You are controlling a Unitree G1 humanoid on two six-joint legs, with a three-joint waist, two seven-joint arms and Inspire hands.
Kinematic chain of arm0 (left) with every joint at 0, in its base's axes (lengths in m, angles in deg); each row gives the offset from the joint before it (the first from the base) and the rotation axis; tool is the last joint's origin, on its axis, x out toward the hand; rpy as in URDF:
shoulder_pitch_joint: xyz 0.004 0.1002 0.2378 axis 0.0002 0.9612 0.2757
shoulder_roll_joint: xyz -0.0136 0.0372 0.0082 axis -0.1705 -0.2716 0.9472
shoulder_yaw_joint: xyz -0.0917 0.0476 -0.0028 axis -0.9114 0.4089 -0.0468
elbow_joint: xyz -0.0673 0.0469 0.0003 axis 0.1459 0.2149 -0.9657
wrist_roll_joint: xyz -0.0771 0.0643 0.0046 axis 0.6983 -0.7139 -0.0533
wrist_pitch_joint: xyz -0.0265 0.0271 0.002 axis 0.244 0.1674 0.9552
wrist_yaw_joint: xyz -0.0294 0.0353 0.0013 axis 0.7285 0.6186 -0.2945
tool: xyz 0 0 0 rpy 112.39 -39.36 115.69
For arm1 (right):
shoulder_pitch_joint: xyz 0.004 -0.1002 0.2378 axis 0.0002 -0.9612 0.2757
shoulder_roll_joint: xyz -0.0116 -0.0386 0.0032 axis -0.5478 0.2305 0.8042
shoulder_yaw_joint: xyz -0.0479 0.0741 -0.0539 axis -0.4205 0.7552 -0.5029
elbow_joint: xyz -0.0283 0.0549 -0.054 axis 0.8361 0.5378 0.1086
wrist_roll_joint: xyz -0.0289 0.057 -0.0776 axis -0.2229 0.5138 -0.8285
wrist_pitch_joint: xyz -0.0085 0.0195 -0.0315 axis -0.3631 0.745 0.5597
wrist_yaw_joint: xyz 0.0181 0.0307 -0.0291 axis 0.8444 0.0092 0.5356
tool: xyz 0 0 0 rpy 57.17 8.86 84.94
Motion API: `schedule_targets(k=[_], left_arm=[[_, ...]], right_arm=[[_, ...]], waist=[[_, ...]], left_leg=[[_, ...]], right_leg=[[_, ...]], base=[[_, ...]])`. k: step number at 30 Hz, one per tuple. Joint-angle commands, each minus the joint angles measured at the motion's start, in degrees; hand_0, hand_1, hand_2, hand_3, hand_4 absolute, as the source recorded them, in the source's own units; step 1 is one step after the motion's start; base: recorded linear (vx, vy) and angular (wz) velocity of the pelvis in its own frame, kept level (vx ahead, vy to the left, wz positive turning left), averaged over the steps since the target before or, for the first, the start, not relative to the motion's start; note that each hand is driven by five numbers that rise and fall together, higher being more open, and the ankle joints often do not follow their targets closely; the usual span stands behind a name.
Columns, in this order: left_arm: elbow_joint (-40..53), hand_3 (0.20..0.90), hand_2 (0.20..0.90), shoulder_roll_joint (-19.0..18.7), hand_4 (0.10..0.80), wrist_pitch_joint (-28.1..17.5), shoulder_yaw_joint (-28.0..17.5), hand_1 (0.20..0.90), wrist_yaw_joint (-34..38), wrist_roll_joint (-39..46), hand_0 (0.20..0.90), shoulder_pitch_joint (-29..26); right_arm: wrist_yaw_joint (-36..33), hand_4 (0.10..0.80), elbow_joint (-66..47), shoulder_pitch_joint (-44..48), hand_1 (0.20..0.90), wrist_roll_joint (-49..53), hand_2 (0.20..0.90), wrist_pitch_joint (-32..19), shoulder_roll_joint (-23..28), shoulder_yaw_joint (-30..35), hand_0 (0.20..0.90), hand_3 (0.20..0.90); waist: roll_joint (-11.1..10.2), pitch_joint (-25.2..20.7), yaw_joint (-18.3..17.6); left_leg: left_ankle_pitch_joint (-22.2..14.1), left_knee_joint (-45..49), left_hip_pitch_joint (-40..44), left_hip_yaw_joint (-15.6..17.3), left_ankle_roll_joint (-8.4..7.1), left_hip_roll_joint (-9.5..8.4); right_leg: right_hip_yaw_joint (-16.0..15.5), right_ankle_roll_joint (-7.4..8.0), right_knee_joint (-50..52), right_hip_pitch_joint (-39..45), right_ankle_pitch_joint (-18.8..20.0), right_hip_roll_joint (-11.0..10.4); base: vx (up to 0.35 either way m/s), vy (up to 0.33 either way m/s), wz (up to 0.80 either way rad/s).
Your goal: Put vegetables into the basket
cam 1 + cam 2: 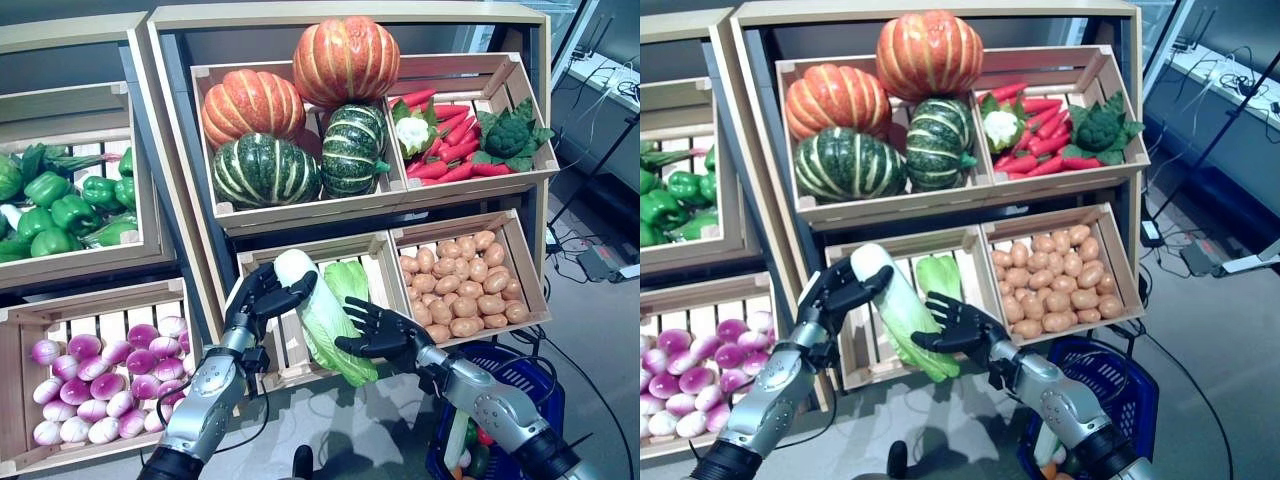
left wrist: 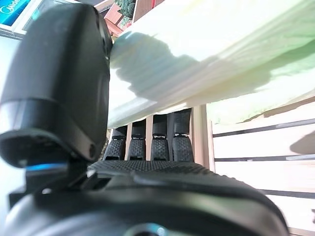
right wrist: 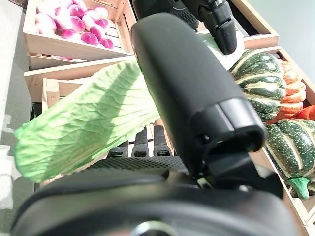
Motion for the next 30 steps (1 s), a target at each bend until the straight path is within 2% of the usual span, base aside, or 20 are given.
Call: schedule_targets(k=[1, 7, 11, 15, 21, 30], left_arm=[[3.92, 0.300, 0.300, 1.13, 0.400, -7.19, 0.07, 0.300, -3.19, 6.24, 0.300, -9.09], [3.72, 0.300, 0.300, 1.71, 0.400, -7.52, 0.69, 0.300, -2.87, 7.05, 0.300, -9.50], [3.62, 0.300, 0.300, 1.96, 0.400, -7.74, 1.06, 0.300, -2.61, 7.19, 0.300, -10.26], [4.02, 0.300, 0.300, 1.91, 0.400, -7.45, 1.20, 0.300, -2.94, 5.96, 0.300, -10.95], [5.04, 0.300, 0.300, 1.17, 0.400, -6.59, 1.58, 0.300, -6.26, 4.63, 0.300, -11.84], [6.92, 0.300, 0.300, -1.51, 0.400, -6.54, 4.83, 0.300, -14.40, -2.03, 0.300, -13.53]], right_arm=[[-0.02, 0.800, 0.13, 6.11, 0.900, 6.30, 0.900, -1.62, -3.57, -2.00, 0.900, 0.900], [-4.67, 0.800, 1.81, 7.19, 0.900, 0.84, 0.900, -2.00, -4.24, -2.15, 0.900, 0.900], [-6.72, 0.800, 2.14, 8.40, 0.900, -4.04, 0.900, 0.29, -4.06, -2.85, 0.900, 0.900], [-4.90, 0.800, 2.04, 9.31, 0.900, -7.38, 0.900, 4.80, -3.50, -3.91, 0.900, 0.900], [-0.60, 0.800, 2.96, 10.22, 0.900, -5.66, 0.900, 10.11, -1.94, -5.50, 0.900, 0.900], [4.44, 0.800, 5.11, 10.42, 0.900, -7.15, 0.900, 13.94, -1.08, -7.69, 0.900, 0.900]], waist=[[-1.58, -4.14, 1.06], [-1.58, -4.25, 0.88], [-1.58, -4.23, 0.67], [-1.64, -4.17, 0.55], [-1.97, -4.11, 0.76], [-2.05, -4.34, 0.54]], left_leg=[[-9.36, 0.13, 6.31, 1.28, -2.64, 2.21], [-9.42, 0.13, 6.48, 1.32, -2.56, 2.14], [-9.37, 0.13, 6.45, 1.32, -2.54, 2.09], [-9.38, 0.13, 6.54, 1.30, -2.49, 2.02], [-9.31, 0.13, 6.67, 1.20, -2.59, 2.06], [-9.19, 0.13, 6.75, 1.62, -2.72, 2.17]], right_leg=[[0.87, 0.60, -1.19, -3.58, 7.03, -4.55], [1.29, 0.60, -1.22, -3.53, 7.09, -4.53], [1.65, 0.62, -1.35, -3.65, 7.30, -4.50], [1.80, 0.63, -1.32, -3.62, 7.33, -4.53], [1.56, 0.63, -1.27, -3.33, 7.31, -4.62], [1.72, 0.71, -1.19, -3.37, 7.24, -4.45]], base=[[0.000, 0.000, 0.00], [0.000, 0.000, 0.00], [0.000, 0.000, 0.00], [0.000, 0.000, 0.00], [0.000, 0.000, 0.00], [0.000, 0.000, 0.00]])
